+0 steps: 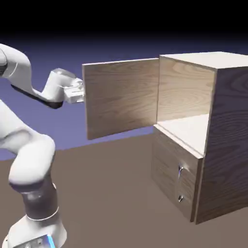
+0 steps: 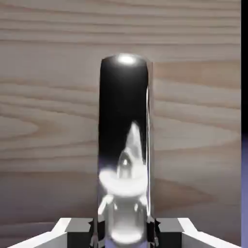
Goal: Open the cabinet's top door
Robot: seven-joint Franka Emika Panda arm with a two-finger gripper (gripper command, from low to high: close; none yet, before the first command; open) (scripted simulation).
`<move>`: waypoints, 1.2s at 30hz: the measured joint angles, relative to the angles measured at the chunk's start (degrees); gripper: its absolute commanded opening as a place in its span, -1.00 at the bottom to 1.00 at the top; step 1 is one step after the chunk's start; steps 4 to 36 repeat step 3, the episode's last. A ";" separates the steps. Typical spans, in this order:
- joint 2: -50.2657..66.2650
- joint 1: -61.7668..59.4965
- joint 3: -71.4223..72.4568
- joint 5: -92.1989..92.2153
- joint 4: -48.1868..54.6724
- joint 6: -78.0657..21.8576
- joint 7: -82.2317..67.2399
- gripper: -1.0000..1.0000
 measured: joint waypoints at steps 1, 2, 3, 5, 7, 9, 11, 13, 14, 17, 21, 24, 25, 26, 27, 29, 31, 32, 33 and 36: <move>-0.07 -2.07 1.79 0.54 1.11 -0.66 0.00 -1.00; -0.31 -4.15 3.53 1.10 2.19 -1.21 -0.06 -1.00; -0.47 -6.23 5.30 1.63 3.32 -1.87 -0.14 -1.00; -0.47 -6.23 5.30 1.63 3.32 -1.87 -0.14 -1.00; -0.47 -6.23 5.30 1.63 3.32 -1.87 -0.14 -1.00; -0.47 -6.23 5.30 1.63 3.32 -1.87 -0.14 -1.00; -0.47 -6.23 5.30 1.63 3.32 -1.87 -0.14 -1.00; -0.47 -6.23 5.30 1.63 3.32 -1.87 -0.14 -1.00; -0.47 -6.23 5.30 1.63 3.32 -1.87 -0.14 -1.00; -0.47 -6.23 5.30 1.63 3.32 -1.87 -0.14 -1.00; -0.47 -6.23 5.30 1.63 3.32 -1.87 -0.14 -1.00; -0.47 -6.23 5.30 1.63 3.32 -1.87 -0.14 -1.00; -0.47 -6.23 5.30 1.63 3.32 -1.87 -0.14 -1.00; -0.47 -6.23 5.30 1.63 3.32 -1.87 -0.14 -1.00; -0.47 -6.23 5.30 1.63 3.32 -1.87 -0.14 -1.00; -0.47 -6.23 5.30 1.63 3.32 -1.87 -0.14 -1.00; -0.47 -6.23 5.30 1.63 3.32 -1.87 -0.14 -1.00; -0.47 -6.23 5.30 1.63 3.32 -1.87 -0.14 -1.00; -0.47 -6.23 5.30 1.63 3.32 -1.87 -0.14 -1.00; -0.47 -6.23 5.30 1.63 3.32 -1.87 -0.14 -1.00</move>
